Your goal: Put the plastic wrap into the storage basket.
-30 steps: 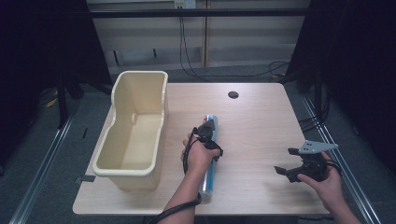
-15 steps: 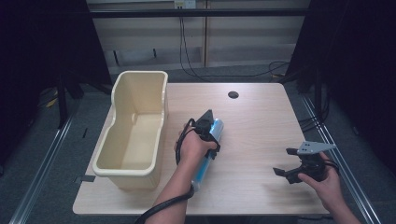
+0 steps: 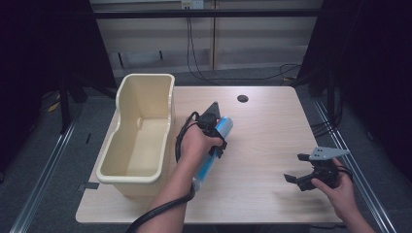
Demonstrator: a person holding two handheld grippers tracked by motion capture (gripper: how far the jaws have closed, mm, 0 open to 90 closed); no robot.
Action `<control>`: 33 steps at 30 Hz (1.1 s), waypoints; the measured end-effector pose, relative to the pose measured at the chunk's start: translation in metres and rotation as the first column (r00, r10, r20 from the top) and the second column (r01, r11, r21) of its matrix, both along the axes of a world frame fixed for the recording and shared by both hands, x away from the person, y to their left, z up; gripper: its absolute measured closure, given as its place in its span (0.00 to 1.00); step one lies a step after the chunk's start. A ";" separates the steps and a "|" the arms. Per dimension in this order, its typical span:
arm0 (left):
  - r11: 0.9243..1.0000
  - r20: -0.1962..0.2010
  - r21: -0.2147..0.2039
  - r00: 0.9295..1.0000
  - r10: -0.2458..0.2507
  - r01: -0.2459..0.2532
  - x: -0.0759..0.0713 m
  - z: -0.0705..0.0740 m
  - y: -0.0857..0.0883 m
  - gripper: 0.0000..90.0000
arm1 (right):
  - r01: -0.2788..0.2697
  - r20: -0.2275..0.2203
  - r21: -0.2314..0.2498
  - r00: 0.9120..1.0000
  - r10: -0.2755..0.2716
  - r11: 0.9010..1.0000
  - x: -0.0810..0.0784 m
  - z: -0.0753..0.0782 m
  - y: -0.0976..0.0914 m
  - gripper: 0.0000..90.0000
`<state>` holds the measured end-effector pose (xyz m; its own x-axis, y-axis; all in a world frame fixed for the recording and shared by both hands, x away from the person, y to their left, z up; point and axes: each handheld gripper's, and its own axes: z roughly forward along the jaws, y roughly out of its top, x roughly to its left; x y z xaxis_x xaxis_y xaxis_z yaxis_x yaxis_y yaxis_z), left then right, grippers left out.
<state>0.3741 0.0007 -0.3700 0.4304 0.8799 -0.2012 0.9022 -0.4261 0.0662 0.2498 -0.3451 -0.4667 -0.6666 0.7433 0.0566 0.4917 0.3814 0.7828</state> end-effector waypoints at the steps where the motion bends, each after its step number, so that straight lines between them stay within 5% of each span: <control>1: 1.000 -0.006 -0.007 1.000 0.004 -0.004 0.000 0.004 0.002 0.36 | 0.002 0.002 -0.003 1.000 -0.002 1.000 0.000 0.000 0.000 0.02; 17: 1.000 0.009 -0.009 1.000 0.005 -0.005 -0.002 0.047 0.023 0.36 | 0.000 0.007 0.001 1.000 0.000 1.000 0.000 0.001 -0.001 0.02; 33: 0.996 0.029 -0.025 0.996 0.083 -0.082 -0.003 0.085 0.057 0.36 | -0.003 0.010 -0.004 1.000 0.003 1.000 0.000 0.001 0.001 0.02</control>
<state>0.3708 0.0577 -0.2854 0.3625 0.9078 -0.2109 0.9318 -0.3481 0.1029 0.2496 -0.3440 -0.4661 -0.6695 0.7413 0.0467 0.4827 0.3865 0.7859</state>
